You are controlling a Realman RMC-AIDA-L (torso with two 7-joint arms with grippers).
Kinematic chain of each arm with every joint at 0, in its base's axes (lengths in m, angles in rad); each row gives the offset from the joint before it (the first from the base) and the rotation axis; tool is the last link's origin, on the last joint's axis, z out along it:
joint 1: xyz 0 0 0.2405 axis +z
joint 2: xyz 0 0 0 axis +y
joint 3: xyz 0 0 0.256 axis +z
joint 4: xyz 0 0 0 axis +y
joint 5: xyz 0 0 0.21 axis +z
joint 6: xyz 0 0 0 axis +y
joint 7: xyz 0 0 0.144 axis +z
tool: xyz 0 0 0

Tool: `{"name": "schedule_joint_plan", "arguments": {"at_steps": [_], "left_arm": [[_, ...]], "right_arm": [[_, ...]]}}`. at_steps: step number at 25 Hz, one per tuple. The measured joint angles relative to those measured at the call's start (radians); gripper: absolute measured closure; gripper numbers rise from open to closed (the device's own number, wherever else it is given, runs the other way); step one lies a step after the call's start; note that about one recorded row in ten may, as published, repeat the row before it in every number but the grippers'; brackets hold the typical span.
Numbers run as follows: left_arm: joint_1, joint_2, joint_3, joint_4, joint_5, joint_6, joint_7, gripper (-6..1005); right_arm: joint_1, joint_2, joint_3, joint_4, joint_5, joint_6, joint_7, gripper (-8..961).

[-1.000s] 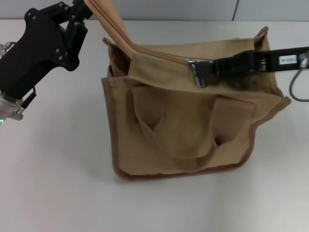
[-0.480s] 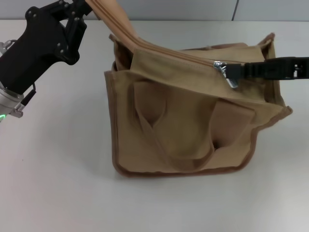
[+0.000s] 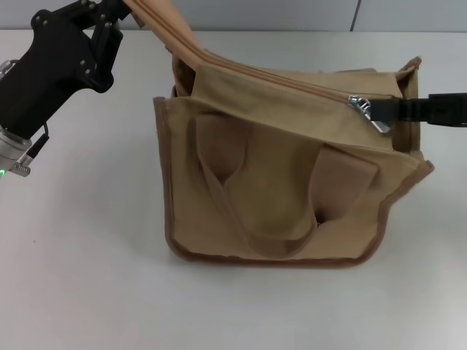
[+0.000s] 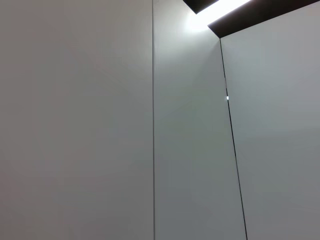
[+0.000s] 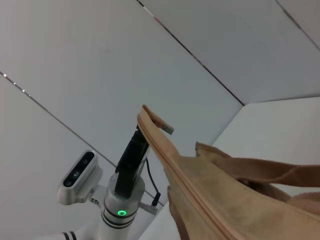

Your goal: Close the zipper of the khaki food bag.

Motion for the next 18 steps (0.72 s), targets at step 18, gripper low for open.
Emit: {"name": "schedule_joint_plan", "arguments": {"at_steps": [18], "left_arm": [[0.011,0.000,0.000,0.000,-0.010,-0.016,-0.001,990]], "right_arm": [[-0.056,-0.020,0.044,0.006,-0.005,-0.012,-0.015,949]]}}
